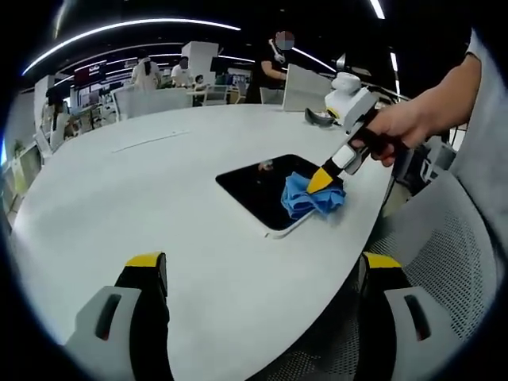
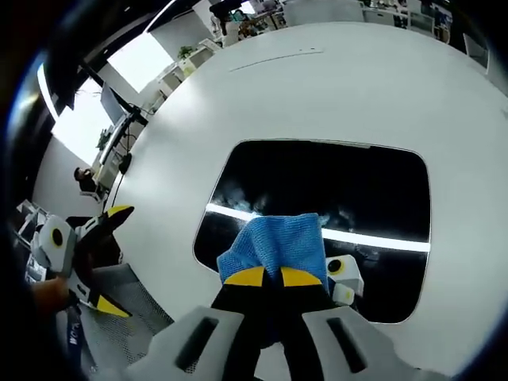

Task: Wipe the mirror surface with the cleaning cloth until all visible marks leave the cleaned area.

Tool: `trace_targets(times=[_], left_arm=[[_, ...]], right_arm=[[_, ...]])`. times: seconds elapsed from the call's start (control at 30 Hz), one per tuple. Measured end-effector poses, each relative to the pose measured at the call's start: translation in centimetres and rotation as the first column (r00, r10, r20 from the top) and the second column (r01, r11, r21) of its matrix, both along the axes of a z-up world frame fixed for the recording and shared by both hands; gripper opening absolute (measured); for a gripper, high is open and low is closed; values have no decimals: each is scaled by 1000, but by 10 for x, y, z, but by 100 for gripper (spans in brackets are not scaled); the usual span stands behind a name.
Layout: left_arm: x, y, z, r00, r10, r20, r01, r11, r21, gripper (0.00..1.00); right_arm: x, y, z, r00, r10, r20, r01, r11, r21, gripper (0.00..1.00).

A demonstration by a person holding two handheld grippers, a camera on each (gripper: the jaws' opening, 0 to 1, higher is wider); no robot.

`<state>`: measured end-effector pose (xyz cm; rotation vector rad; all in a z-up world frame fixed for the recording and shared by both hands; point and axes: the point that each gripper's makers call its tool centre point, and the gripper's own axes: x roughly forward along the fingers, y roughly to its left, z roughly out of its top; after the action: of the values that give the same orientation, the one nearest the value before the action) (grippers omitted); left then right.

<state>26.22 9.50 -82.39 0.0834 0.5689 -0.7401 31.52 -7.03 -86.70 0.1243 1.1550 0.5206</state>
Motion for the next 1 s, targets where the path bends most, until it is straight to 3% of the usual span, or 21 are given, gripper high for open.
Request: trace_targets(times=[0.63, 1.0], left_arm=[[1, 2, 1, 1000, 6, 6, -6, 1000, 2, 99], [2, 1, 4, 1000, 10, 12, -10, 1000, -7, 99]], right_arm=[[1, -6, 0, 1000, 15, -23, -15, 1000, -7, 0], [24, -7, 0, 1000, -4, -12, 4, 1000, -7, 0]])
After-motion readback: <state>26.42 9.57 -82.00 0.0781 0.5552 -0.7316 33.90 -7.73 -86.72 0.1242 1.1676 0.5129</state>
